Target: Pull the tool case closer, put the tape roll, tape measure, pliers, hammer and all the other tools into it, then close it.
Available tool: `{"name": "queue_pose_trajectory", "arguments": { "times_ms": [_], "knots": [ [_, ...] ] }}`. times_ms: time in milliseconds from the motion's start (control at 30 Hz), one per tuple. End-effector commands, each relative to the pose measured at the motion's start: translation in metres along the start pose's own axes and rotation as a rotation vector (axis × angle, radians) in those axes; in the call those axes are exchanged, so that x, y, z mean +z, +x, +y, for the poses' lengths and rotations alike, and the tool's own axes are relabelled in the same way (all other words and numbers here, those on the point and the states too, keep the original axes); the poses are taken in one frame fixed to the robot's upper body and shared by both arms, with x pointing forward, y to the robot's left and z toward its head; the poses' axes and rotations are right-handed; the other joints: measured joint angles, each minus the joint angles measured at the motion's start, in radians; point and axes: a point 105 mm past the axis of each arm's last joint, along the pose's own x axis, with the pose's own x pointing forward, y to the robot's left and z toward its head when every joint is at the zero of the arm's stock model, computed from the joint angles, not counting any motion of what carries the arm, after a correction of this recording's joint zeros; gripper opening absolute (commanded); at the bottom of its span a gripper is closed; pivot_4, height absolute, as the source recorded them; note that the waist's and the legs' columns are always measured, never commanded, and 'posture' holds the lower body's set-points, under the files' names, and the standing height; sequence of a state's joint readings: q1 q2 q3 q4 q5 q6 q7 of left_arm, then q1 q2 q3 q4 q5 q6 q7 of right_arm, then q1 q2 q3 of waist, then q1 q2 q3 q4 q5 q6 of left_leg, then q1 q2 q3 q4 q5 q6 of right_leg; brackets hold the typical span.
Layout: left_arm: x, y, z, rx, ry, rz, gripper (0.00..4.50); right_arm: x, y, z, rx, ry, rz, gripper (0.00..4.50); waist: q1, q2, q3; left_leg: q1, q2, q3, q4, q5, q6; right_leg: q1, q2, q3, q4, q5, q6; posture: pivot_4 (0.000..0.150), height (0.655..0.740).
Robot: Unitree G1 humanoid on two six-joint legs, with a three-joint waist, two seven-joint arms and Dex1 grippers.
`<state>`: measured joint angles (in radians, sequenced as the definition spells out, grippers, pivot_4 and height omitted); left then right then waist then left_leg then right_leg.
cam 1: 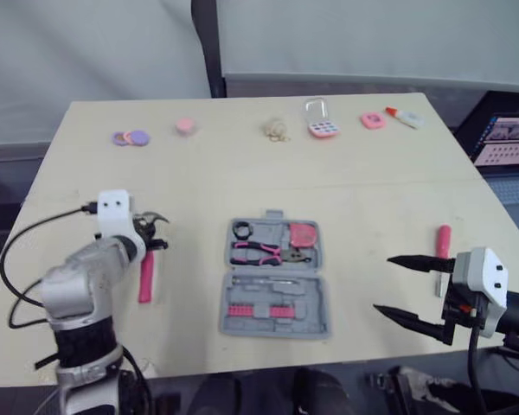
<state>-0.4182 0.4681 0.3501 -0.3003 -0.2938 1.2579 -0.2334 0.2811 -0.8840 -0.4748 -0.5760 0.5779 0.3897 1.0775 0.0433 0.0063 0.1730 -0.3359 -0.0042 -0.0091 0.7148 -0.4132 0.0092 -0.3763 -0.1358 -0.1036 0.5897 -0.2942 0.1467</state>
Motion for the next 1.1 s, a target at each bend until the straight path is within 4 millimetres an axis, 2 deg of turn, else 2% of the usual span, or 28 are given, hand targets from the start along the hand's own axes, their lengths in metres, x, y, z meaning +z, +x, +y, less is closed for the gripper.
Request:
{"name": "queue_pose_trajectory", "arguments": {
  "times_ms": [33, 200, 500, 700, 967, 1100],
  "knots": [
    [0.018, -0.014, -0.018, -0.221, 0.088, -0.066, 0.02, 0.007, 0.0, 0.0, 0.001, -0.009, -0.05, 4.5, -0.006, 0.0, 0.0, 0.0, 0.0, 0.0, 0.0, 0.0, 0.0, 0.0, 0.0, 0.0, 0.0, 0.0, 0.0, 0.15, 0.74],
    [0.025, -0.045, -0.048, -0.567, 0.347, -0.031, 0.02, 0.009, 0.001, 0.003, 0.001, -0.008, -0.065, 4.5, -0.015, 0.001, 0.003, 0.0, 0.001, 0.0, 0.0, 0.0, 0.0, 0.0, 0.0, 0.0, 0.0, 0.0, -0.001, 0.15, 0.74],
    [0.012, -0.067, -0.08, -0.883, 0.708, 0.089, 0.02, 0.003, -0.002, 0.013, -0.015, 0.0, -0.046, 4.5, -0.018, 0.01, 0.01, 0.0, 0.001, 0.001, -0.001, 0.0, 0.0, 0.0, 0.0, 0.0, 0.0, 0.0, -0.001, 0.15, 0.74],
    [0.001, -0.072, -0.097, -0.986, 0.862, 0.15, 0.02, 0.001, -0.004, 0.021, -0.017, 0.011, -0.031, 4.5, -0.015, 0.011, 0.012, -0.001, 0.0, 0.004, 0.0, 0.0, 0.0, 0.0, 0.0, 0.001, 0.0, 0.0, -0.001, 0.15, 0.74],
    [0.004, -0.068, -0.141, -1.081, 1.073, 0.173, 0.02, -0.005, -0.007, 0.025, -0.004, 0.008, 0.012, 4.5, -0.012, 0.01, 0.012, -0.001, 0.0, 0.007, 0.0, 0.0, 0.0, 0.0, 0.001, 0.0, 0.001, 0.0, -0.001, 0.15, 0.74],
    [0.001, -0.062, -0.158, -1.105, 1.047, 0.242, 0.02, -0.005, -0.011, 0.029, -0.004, 0.009, 0.02, 4.5, -0.015, 0.01, 0.013, -0.001, 0.0, 0.009, 0.0, 0.0, 0.0, 0.0, 0.001, 0.001, 0.001, 0.0, -0.001, 0.15, 0.74]
  ]
}}
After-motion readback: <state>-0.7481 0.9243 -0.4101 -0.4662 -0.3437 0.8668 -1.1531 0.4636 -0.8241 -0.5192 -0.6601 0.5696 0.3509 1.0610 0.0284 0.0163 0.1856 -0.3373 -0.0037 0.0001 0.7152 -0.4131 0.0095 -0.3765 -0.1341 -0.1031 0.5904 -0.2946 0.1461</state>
